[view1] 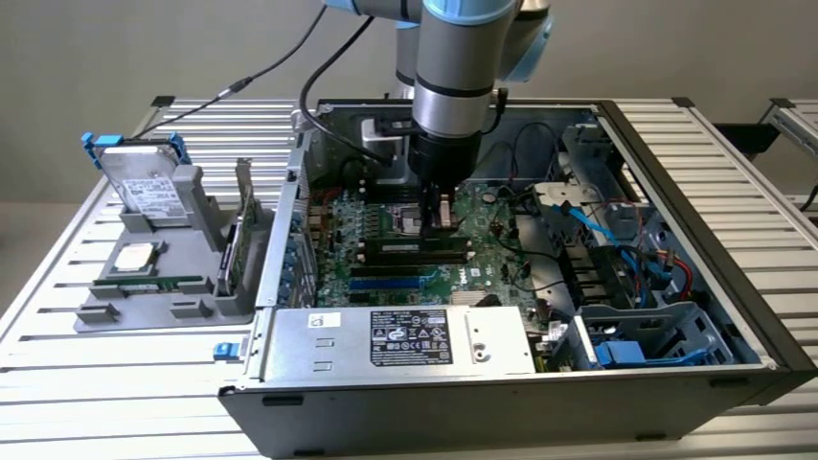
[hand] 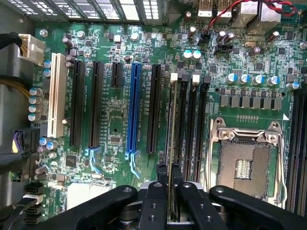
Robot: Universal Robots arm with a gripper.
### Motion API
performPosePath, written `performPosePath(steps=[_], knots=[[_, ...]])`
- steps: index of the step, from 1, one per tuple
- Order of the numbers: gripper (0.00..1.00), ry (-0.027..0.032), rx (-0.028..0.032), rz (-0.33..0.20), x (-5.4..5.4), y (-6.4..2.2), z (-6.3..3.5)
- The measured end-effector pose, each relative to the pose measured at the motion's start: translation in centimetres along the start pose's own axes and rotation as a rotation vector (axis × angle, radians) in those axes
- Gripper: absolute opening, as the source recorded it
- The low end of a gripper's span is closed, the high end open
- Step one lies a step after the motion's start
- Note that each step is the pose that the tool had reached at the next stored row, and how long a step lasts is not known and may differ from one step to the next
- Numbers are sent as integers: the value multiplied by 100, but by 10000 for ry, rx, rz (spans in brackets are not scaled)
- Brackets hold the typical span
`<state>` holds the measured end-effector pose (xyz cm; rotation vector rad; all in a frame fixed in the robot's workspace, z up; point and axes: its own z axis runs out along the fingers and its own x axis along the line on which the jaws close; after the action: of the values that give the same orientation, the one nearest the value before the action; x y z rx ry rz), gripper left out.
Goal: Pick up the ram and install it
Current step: 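Insert the ram into the slot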
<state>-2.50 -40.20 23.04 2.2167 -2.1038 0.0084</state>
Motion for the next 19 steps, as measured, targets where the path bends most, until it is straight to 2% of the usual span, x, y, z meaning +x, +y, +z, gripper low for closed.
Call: performPosePath(steps=[19], knots=[[13,11,-1,20,-8,1,55]])
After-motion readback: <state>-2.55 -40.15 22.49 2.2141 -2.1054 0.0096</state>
